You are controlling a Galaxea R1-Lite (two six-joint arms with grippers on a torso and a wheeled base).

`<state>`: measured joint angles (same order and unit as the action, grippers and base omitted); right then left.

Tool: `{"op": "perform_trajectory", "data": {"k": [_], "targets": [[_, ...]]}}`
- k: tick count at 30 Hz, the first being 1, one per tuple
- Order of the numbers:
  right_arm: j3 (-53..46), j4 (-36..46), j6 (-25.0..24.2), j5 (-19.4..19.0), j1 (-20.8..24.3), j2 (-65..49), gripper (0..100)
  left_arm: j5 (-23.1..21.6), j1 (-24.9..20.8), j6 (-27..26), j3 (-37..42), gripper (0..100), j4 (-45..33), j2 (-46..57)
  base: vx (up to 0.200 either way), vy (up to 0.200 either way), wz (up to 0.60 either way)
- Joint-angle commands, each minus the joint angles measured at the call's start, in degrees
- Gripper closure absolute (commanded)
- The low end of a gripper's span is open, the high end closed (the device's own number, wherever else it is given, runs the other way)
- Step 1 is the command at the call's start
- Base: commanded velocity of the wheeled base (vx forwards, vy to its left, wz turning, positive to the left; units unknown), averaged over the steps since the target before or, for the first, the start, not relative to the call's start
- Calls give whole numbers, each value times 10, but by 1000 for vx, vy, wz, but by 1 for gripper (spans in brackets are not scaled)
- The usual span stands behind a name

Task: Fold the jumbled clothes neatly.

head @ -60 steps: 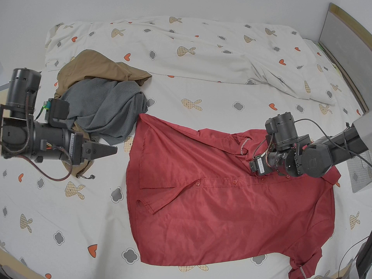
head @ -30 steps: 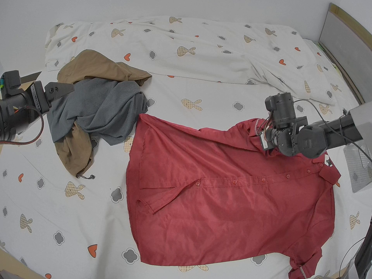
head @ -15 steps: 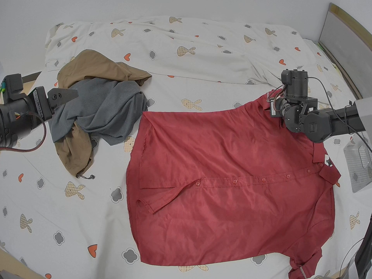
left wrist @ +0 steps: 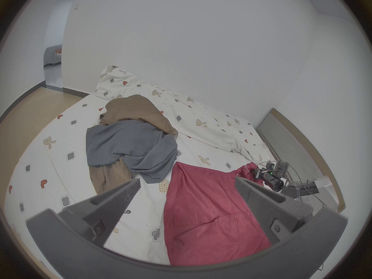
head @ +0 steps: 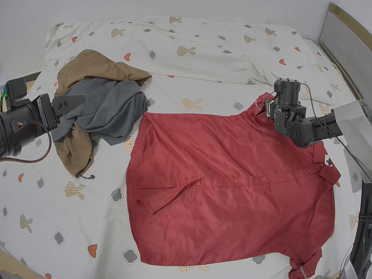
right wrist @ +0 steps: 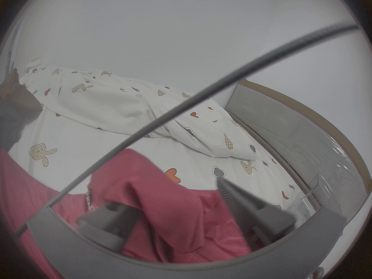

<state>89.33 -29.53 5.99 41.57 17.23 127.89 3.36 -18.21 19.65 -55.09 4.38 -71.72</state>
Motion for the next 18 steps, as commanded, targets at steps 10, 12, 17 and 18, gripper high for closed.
{"op": "perform_trajectory", "data": {"k": [10,12,17,18], "targets": [[-11,-28,-4,-7,-21,-61,0,-16,-9,-1,9,0,1,5,0,0,0],[-12,-29,-20,-9,-27,-58,0,-16,-11,-1,11,0,1,6,0,0,0],[-6,6,-87,-58,-30,-50,0,-16,-15,-1,13,0,1,7,0,0,0],[-6,9,-87,-59,-30,-50,0,-16,-15,-1,13,0,1,7,0,0,0]]}}
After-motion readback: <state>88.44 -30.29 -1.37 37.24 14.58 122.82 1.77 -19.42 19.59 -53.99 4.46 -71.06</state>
